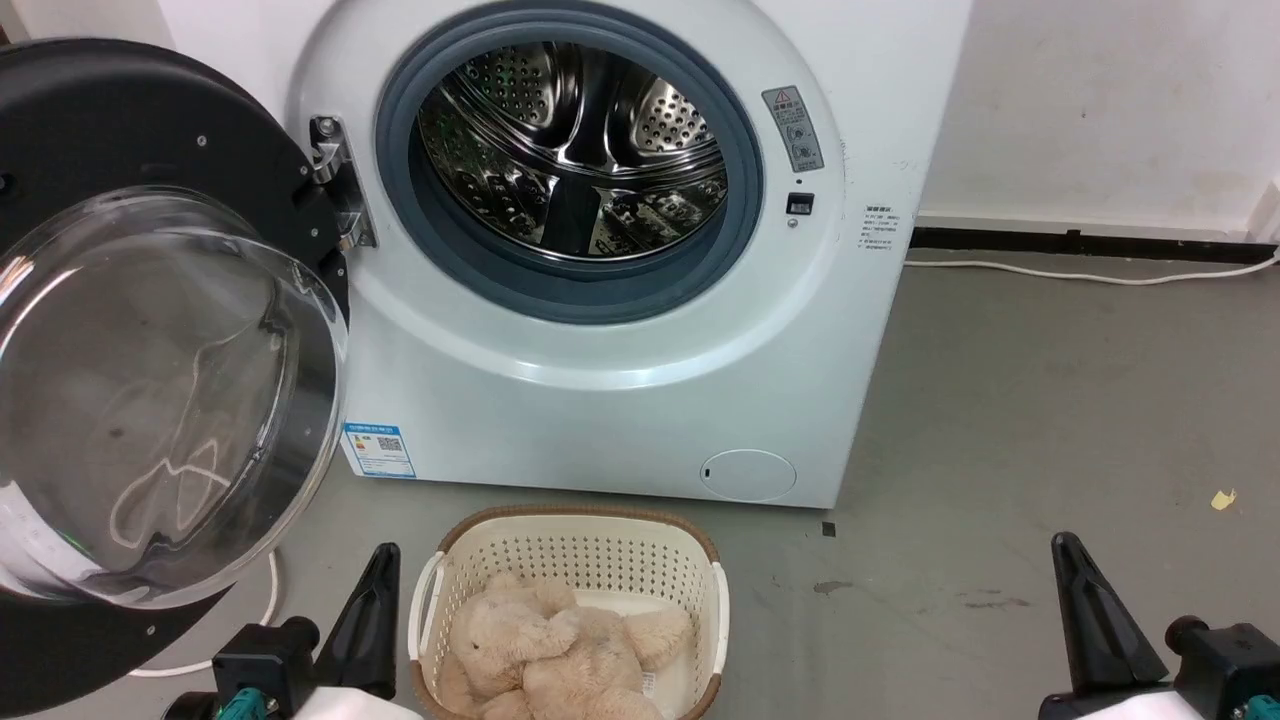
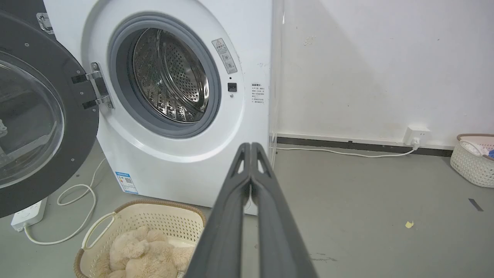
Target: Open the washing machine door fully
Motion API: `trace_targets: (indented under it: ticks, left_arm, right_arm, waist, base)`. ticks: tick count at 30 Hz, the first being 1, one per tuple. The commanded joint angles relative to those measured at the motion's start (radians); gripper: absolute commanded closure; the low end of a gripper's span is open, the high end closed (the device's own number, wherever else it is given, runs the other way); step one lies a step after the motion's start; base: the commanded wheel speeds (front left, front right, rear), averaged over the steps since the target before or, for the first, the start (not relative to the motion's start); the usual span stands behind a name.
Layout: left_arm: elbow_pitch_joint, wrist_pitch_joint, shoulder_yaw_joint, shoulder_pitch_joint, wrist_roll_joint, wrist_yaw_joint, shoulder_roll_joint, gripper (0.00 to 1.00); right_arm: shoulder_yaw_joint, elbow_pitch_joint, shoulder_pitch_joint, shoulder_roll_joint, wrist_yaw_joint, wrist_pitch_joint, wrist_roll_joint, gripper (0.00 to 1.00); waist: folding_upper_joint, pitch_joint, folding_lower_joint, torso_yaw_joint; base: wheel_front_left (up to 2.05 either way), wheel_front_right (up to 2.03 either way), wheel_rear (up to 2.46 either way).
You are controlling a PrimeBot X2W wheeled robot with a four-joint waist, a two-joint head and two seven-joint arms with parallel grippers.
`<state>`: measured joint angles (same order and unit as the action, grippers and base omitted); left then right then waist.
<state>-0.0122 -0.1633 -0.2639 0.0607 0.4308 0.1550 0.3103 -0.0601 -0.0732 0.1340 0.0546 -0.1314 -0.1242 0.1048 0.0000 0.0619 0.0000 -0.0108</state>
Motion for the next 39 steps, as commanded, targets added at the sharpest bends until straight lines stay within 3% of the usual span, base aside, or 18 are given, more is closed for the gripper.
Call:
trace_targets:
  ticks: [1,39]
  left_arm:
    - [0.001,0.004,0.009,-0.006,-0.012,-0.006,-0.008,1.0]
    - [0.005,0.057,0.094,-0.024,-0.152,-0.056,-0.092,1.0]
  right_arm:
    - [0.002,0.004,-0.011,0.0,0.0,0.003,-0.008,1.0]
    - [0.021,0.027,-0.052,-0.002,0.0,0.044,-0.041,1.0]
  waist:
    - [0.0,0.0,0.0,0.0]
    - [0.0,-0.021,0.0,0.004]
  base:
    - [0.0,0.0,0.0]
    - [0.0,0.0,0.0]
